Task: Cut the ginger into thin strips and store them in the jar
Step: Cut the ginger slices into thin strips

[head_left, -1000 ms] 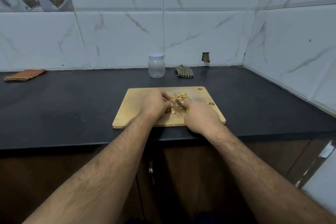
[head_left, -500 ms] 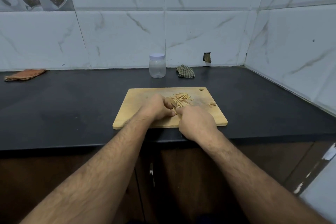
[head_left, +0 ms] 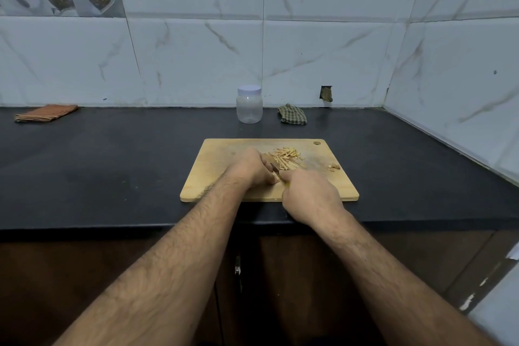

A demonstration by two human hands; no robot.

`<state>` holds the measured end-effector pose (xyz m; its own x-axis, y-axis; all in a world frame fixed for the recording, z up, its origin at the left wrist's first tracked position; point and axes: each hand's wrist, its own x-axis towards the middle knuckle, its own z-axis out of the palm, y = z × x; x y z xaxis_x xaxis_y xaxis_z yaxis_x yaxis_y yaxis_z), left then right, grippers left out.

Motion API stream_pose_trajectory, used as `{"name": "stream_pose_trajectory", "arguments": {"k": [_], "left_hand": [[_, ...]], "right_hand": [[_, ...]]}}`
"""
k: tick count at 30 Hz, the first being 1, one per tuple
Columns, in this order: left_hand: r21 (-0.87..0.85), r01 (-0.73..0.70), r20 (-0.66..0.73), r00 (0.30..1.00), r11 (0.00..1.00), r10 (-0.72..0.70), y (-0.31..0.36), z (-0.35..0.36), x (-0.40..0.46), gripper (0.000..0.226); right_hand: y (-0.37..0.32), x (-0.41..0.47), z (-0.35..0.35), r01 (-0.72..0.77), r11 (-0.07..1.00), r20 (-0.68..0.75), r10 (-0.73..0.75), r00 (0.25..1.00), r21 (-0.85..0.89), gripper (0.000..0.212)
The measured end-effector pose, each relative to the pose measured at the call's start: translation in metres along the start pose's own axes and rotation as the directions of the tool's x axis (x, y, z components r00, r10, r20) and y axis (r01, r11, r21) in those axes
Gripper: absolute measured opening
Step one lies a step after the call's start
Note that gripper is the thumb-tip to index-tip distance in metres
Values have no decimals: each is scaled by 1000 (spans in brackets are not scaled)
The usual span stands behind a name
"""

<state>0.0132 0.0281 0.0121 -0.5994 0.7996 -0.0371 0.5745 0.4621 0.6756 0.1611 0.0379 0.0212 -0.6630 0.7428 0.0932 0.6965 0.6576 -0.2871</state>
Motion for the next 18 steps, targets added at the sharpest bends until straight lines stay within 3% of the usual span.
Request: {"name": "stream_pose_trajectory", "arguments": {"k": [8,15,18], "left_hand": [[-12,7,13,1000,1000,-7,-1,0,0,15],[12,49,4,999,999,-49,-1,-2,2,20],[-2,55,4,998,998,-55,-1,-2,2,22]], "right_hand": [[-8,4,0,-19,999,25,20,999,-33,40],[-6,-13,1,-60,998,49,60,997,1,60],[-1,-28,3,-32,999,49,34,998,-36,56]]}}
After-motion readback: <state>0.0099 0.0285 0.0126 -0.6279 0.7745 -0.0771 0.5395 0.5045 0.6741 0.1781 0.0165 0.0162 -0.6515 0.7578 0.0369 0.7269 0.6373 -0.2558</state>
